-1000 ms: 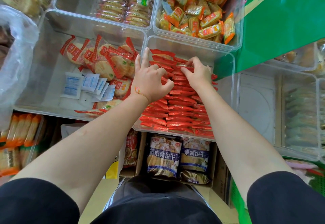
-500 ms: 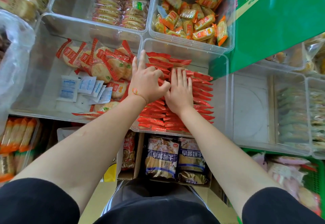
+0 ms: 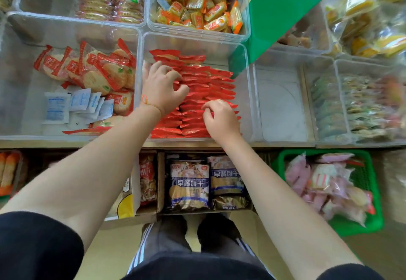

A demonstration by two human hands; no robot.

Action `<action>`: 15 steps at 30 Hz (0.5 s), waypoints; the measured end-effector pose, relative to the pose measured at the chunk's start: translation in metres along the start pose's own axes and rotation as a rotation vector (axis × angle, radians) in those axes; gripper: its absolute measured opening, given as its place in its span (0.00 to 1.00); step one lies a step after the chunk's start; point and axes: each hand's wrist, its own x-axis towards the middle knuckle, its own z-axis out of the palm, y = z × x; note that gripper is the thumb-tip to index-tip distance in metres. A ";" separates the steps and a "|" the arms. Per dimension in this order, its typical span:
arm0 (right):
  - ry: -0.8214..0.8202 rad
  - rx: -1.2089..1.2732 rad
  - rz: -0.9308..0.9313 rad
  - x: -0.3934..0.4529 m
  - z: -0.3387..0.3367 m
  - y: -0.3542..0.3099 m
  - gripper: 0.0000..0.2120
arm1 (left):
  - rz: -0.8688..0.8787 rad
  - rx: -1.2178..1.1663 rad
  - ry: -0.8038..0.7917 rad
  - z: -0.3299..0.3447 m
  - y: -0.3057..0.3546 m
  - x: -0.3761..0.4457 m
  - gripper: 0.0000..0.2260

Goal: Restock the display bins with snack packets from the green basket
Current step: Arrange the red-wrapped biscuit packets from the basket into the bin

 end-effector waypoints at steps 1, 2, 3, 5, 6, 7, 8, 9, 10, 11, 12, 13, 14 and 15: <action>0.060 0.032 0.025 -0.017 -0.011 0.007 0.10 | 0.008 -0.070 0.011 0.001 0.020 -0.012 0.20; 0.115 0.051 0.055 -0.034 -0.023 0.015 0.10 | 0.012 -0.149 0.009 0.003 0.043 -0.027 0.19; 0.160 0.064 0.088 -0.050 -0.035 0.024 0.09 | 0.005 -0.218 -0.016 0.008 0.069 -0.043 0.16; 0.210 0.080 0.175 -0.078 -0.055 0.050 0.08 | -0.010 -0.297 -0.100 0.026 0.115 -0.074 0.14; 0.211 0.089 0.224 -0.091 -0.063 0.066 0.08 | -0.009 -0.315 -0.141 0.037 0.136 -0.087 0.14; 0.207 0.101 0.263 -0.103 -0.070 0.084 0.08 | -0.013 -0.326 -0.193 0.051 0.153 -0.099 0.14; 0.203 0.112 0.289 -0.114 -0.077 0.103 0.07 | -0.026 -0.336 -0.259 0.068 0.169 -0.109 0.12; 0.196 0.122 0.308 -0.125 -0.082 0.126 0.06 | -0.041 -0.344 -0.327 0.085 0.185 -0.118 0.10; 0.177 0.122 0.328 -0.134 -0.089 0.149 0.06 | -0.061 -0.347 -0.390 0.103 0.200 -0.126 0.09; 0.148 0.115 0.351 -0.143 -0.095 0.176 0.06 | -0.085 -0.344 -0.446 0.121 0.218 -0.133 0.08; 0.110 0.104 0.384 -0.151 -0.101 0.202 0.06 | -0.113 -0.340 -0.498 0.139 0.235 -0.138 0.08; 0.070 0.085 0.401 -0.158 -0.108 0.229 0.07 | -0.146 -0.346 -0.541 0.157 0.252 -0.143 0.09; 0.038 0.057 0.404 -0.164 -0.114 0.256 0.08 | -0.180 -0.350 -0.576 0.174 0.270 -0.149 0.09; 0.015 0.019 0.384 -0.171 -0.125 0.287 0.09 | -0.218 -0.357 -0.605 0.194 0.294 -0.153 0.10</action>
